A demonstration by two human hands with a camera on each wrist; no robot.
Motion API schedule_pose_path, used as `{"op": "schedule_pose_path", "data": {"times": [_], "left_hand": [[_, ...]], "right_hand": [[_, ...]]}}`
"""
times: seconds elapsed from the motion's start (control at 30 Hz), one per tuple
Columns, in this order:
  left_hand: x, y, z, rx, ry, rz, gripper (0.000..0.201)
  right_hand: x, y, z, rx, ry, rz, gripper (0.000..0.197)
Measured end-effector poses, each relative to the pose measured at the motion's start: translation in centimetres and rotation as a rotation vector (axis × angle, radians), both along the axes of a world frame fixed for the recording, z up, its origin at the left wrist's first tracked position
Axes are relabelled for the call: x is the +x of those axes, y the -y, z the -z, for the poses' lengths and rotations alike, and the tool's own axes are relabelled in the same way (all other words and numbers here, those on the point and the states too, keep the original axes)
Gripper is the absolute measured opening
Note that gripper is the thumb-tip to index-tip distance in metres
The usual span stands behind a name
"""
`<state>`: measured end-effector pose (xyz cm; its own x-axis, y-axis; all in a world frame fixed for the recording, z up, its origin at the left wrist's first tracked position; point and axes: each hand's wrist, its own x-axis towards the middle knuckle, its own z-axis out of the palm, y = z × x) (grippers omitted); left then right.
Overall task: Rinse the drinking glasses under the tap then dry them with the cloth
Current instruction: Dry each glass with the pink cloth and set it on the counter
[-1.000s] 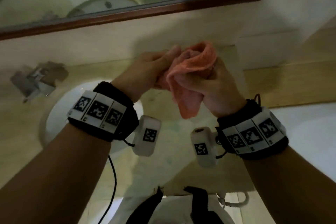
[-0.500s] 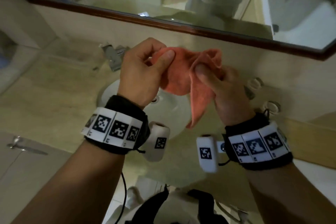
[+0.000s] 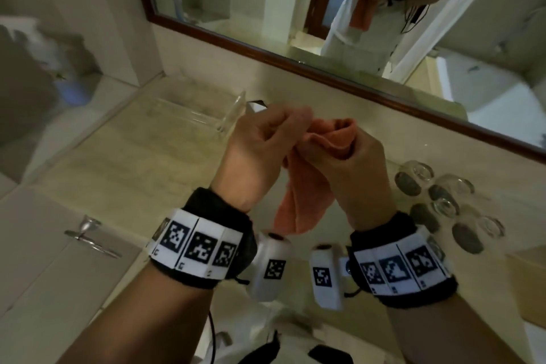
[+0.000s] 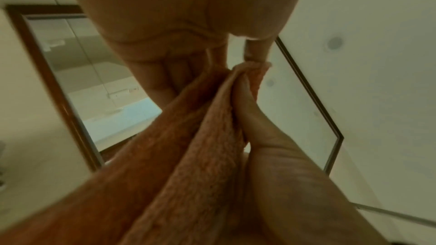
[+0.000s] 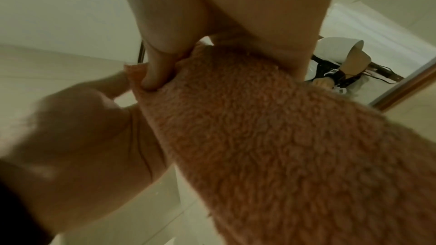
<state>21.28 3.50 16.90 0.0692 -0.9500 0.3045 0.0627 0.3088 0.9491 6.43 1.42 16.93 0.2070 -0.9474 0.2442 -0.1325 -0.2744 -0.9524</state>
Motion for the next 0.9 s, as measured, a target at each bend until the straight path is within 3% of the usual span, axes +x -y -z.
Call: {"op": "schedule_pose_path", "data": {"times": [0.1, 0.2, 0.3, 0.37, 0.5, 0.63, 0.73, 0.9], "left_hand": [[2.6, -0.3, 0.1, -0.023, 0.029, 0.103, 0.039], [4.5, 0.4, 0.4, -0.057, 0.058, 0.091, 0.045], [5.5, 1.9, 0.6, -0.065, 0.046, 0.001, 0.026], [6.2, 3.2, 0.8, -0.047, 0.036, -0.066, 0.011], [7.0, 6.4, 0.7, -0.038, 0.093, -0.157, 0.006], [7.6, 9.4, 0.5, -0.04, 0.15, -0.152, 0.016], [8.2, 11.4, 1.1, -0.047, 0.187, -0.157, 0.026], [9.3, 13.4, 1.3, -0.026, 0.097, -0.181, 0.006]], "right_hand": [[2.4, 0.6, -0.1, -0.027, -0.013, 0.032, 0.049], [4.2, 1.9, -0.4, -0.006, -0.032, -0.002, 0.061], [4.8, 3.6, -0.8, -0.043, -0.061, -0.045, 0.065], [4.5, 5.1, -0.9, -0.005, -0.053, -0.123, 0.063], [4.1, 8.7, -1.1, 0.093, 0.038, -0.288, 0.056], [4.7, 12.2, -1.3, 0.003, 0.063, -0.166, 0.02], [5.2, 14.2, -0.9, -0.042, 0.023, -0.09, 0.016], [5.7, 16.7, -0.7, -0.103, -0.027, -0.13, 0.014]]}}
